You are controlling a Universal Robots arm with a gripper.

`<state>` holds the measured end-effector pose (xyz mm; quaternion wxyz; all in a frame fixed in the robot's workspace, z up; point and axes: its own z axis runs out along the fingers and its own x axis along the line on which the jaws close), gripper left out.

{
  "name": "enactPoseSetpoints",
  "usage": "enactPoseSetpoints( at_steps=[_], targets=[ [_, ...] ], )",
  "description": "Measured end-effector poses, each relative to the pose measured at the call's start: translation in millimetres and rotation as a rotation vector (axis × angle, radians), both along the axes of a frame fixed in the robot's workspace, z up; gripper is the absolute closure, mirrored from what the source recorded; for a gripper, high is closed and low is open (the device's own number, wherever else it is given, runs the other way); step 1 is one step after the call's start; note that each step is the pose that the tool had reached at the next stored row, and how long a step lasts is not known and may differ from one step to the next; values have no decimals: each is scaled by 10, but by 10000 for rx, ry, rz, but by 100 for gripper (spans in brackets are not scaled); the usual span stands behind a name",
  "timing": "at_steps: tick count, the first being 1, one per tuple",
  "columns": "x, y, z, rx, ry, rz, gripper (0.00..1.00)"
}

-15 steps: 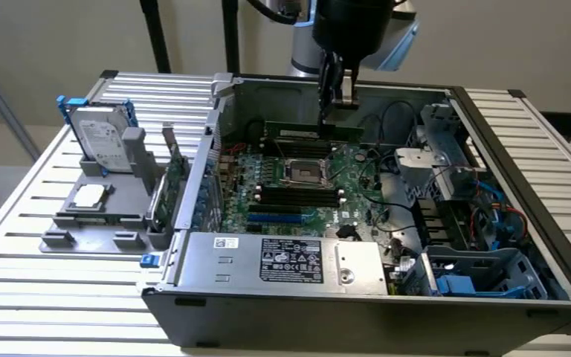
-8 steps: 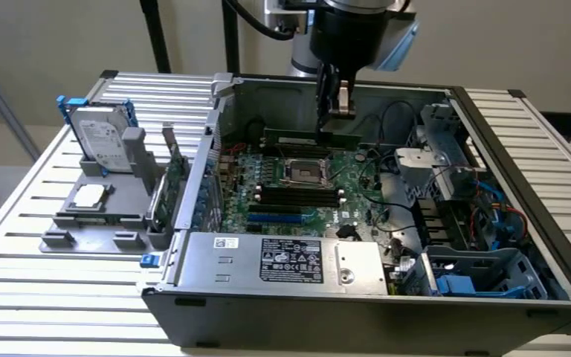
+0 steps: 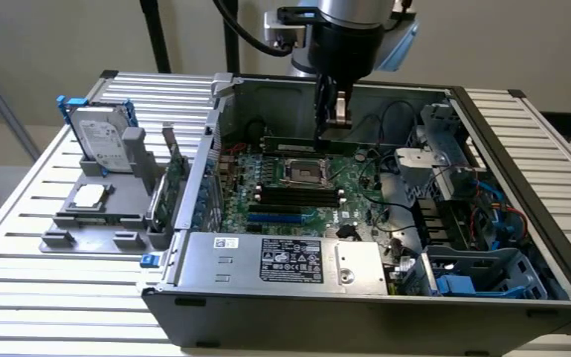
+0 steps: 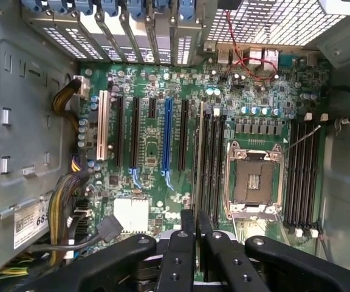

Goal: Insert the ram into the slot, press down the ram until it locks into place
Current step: 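Insert the ram into the slot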

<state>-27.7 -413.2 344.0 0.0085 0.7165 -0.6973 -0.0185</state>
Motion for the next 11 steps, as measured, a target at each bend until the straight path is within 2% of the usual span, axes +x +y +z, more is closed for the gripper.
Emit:
enactPoseSetpoints(
  at_steps=[6,11],
  targets=[
    [0,39,-111,2,-1,0,87],
    [1,89,-201,3,-1,0,87]
  ],
)
